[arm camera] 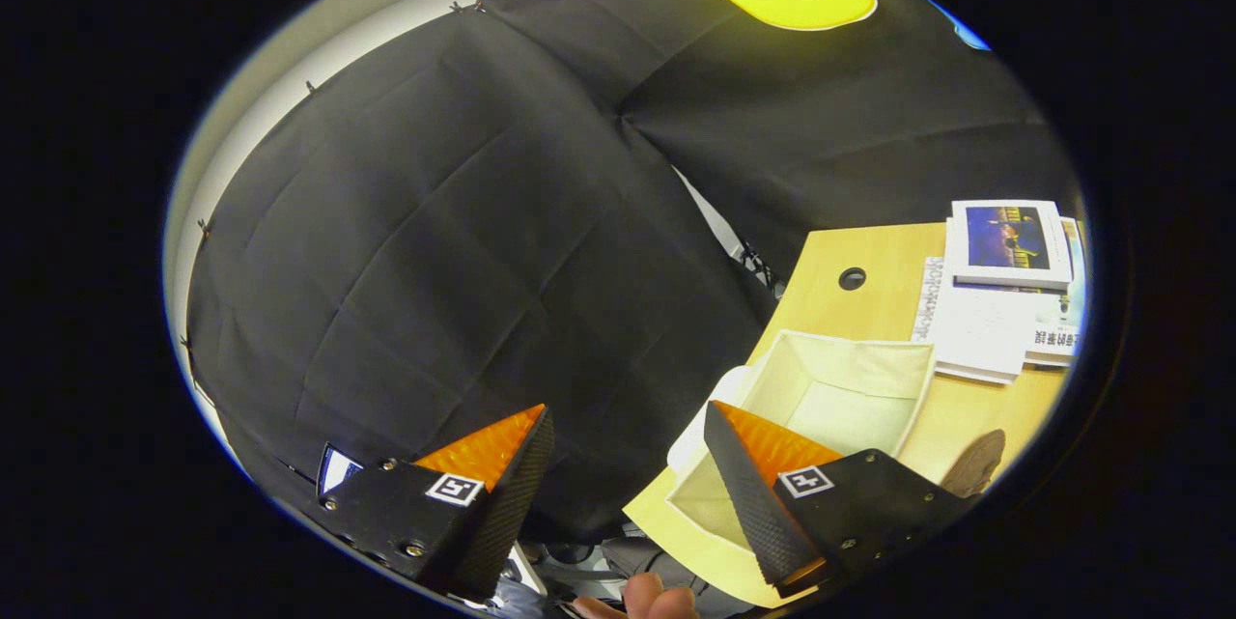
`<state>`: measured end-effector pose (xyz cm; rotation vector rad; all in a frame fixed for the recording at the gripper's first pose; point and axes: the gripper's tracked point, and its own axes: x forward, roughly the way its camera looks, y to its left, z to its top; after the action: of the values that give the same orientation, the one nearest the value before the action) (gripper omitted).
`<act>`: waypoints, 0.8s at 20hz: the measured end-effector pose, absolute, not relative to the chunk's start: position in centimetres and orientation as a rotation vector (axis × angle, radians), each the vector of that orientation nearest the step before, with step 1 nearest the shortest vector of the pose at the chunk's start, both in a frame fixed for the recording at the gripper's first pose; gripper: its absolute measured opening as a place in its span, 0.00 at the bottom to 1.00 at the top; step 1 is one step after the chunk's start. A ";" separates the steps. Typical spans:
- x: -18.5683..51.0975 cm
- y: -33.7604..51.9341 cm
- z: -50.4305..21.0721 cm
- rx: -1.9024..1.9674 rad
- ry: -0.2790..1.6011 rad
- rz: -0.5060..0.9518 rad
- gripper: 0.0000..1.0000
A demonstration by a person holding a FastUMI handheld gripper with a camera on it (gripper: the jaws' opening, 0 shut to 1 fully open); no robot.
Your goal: Open the storage box then place both shoes into the box .Put the left shoe in first, then the right shoe, with the right side of both shoes facing outward in a uniform manner.
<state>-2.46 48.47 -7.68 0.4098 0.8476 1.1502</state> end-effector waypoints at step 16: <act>2.3 30.3 -14.8 0.236 0.726 0.820 0.96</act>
<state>2.32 30.31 -14.81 0.2359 0.7264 0.8195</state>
